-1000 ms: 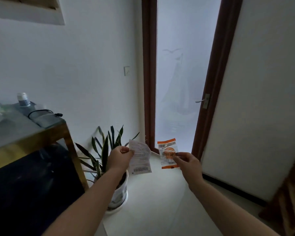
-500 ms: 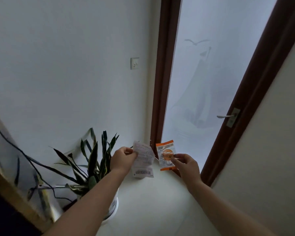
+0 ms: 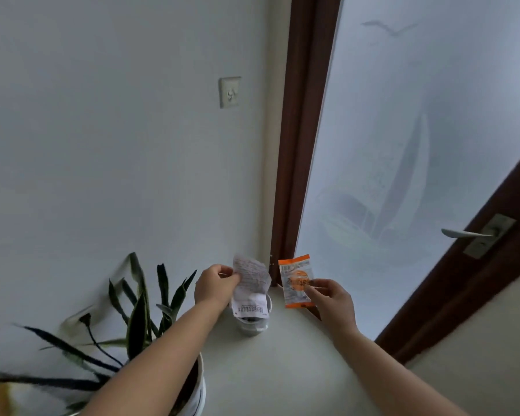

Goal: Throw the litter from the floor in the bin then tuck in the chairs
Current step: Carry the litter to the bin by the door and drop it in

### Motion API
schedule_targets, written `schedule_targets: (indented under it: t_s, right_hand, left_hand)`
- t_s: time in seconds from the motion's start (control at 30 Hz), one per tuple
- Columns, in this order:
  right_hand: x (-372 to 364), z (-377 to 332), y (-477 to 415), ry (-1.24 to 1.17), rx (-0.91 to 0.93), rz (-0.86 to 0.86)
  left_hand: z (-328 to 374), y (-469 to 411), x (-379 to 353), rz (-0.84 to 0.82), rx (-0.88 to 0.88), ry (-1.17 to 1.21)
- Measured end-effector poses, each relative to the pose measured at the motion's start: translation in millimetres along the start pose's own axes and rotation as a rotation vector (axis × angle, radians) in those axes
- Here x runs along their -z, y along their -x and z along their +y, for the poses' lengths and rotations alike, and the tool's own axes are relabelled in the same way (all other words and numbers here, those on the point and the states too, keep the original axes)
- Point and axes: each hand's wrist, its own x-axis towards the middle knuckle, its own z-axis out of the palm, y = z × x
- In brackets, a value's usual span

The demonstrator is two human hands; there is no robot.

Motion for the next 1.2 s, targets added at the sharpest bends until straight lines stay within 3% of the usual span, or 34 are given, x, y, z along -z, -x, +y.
schedule_targets:
  t_s: [0.73,1.2]
  right_hand:
    - [-79.0,100.9,-347.4,0.205,-0.358,-0.181]
    - [-165.1,280.7,-453.9,0.432,-0.49,-0.275]
  left_hand:
    - [-37.4,-303.5,-163.2,0.018,0.367,-0.069]
    - [-210.8,-426.6,-249.0,-0.024,0.574,-0.233]
